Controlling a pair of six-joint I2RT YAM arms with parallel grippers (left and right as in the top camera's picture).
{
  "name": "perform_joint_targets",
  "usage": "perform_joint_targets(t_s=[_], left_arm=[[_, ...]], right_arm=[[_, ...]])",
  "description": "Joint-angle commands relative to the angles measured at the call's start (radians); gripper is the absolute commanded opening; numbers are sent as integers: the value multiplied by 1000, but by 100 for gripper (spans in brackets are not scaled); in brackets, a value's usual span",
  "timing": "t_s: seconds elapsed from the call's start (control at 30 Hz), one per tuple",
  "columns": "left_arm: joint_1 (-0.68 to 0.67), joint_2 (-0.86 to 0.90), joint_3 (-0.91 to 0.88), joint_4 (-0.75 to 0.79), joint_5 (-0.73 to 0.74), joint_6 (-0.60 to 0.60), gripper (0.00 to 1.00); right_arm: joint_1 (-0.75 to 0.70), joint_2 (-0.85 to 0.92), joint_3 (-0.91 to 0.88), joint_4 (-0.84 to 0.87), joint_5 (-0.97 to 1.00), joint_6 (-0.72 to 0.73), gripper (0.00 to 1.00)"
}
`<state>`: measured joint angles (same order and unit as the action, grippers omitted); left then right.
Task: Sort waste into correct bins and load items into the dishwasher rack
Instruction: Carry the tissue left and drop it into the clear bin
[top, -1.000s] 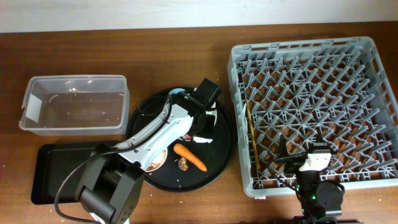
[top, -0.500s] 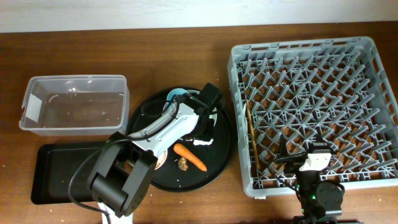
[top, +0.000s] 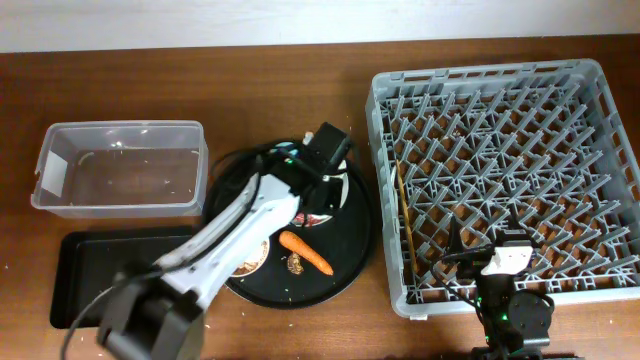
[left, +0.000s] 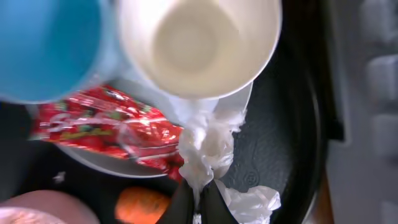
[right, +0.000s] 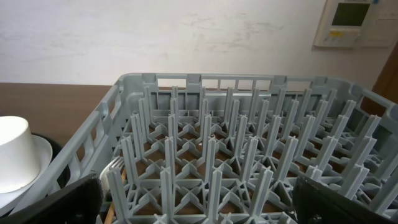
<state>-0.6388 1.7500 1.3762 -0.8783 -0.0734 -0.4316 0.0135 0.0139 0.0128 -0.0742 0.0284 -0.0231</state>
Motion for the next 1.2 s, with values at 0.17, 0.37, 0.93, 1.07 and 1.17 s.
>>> perform_joint_targets(t_s=[0.17, 0.37, 0.93, 1.07, 1.17], left_arm=[[358, -192, 0, -9, -197, -2, 0], [789, -70, -2, 60, -206, -1, 1], [1006, -49, 37, 173, 42, 74, 94], [992, -201, 37, -122, 493, 74, 99], [935, -200, 31, -305, 498, 93, 97]], right_arm=[[-7, -8, -7, -4, 9, 6, 99], [-7, -8, -7, -4, 9, 6, 99], [-7, -8, -7, -4, 9, 6, 99], [-7, -8, -7, -4, 9, 6, 99], [-7, -8, -7, -4, 9, 6, 99]])
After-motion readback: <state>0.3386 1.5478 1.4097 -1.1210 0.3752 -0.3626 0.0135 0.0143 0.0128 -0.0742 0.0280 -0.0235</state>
